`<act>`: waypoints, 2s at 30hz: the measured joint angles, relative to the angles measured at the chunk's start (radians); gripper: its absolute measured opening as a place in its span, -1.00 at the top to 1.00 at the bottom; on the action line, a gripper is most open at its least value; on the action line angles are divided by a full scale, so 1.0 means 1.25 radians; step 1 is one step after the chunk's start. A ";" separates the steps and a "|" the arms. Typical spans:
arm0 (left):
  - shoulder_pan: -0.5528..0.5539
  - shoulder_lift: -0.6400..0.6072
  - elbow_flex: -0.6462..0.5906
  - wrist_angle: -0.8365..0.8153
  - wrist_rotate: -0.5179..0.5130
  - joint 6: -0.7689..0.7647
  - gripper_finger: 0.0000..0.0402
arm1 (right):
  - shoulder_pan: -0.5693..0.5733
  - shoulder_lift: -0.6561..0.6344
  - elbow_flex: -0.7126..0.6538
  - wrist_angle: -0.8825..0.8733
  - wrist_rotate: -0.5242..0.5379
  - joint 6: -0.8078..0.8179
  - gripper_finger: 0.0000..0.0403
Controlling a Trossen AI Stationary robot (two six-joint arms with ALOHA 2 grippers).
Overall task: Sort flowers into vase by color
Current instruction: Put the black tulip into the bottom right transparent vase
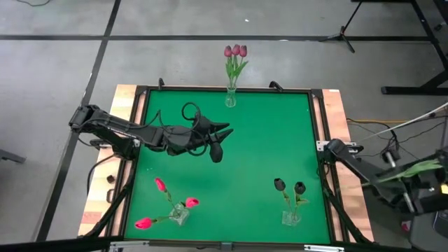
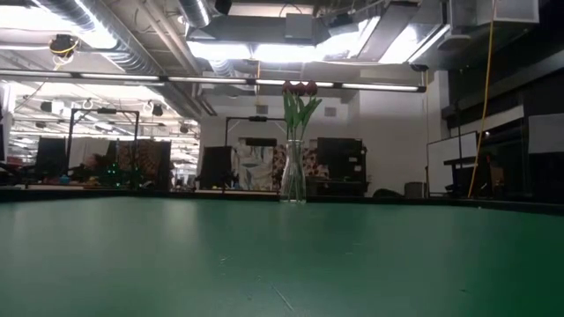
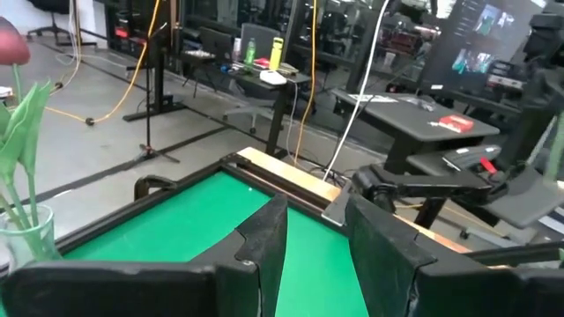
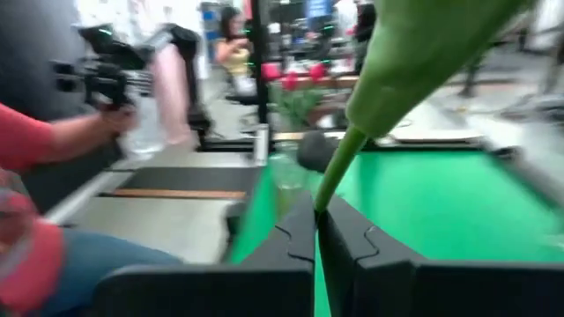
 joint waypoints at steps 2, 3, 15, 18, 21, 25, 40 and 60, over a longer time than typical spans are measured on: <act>0.000 0.000 0.000 0.001 0.000 0.001 0.42 | -0.025 0.000 -0.012 0.000 -0.060 0.027 1.00; 0.000 0.000 0.000 0.001 0.000 0.004 0.42 | -0.034 0.000 -0.023 0.000 -0.078 0.046 1.00; -0.002 0.000 0.000 0.000 0.000 0.021 0.42 | -0.137 -0.064 -0.247 0.001 -0.218 0.105 1.00; -0.003 0.000 0.000 0.000 0.000 0.021 0.42 | -0.130 -0.065 -0.278 0.017 -0.236 0.103 1.00; -0.004 0.000 0.000 0.000 0.000 0.021 0.42 | -0.101 -0.065 -0.323 -0.006 -0.229 0.085 1.00; -0.009 0.000 0.000 0.000 0.000 0.021 0.42 | -0.018 -0.065 -0.374 0.014 -0.262 0.082 1.00; -0.008 0.001 0.000 0.009 -0.011 -0.091 0.42 | 0.514 -0.048 -0.550 0.006 -0.078 0.119 1.00; -0.043 0.001 0.000 0.011 -0.068 -0.129 0.42 | 0.163 -0.065 -0.517 0.003 -0.347 -0.245 1.00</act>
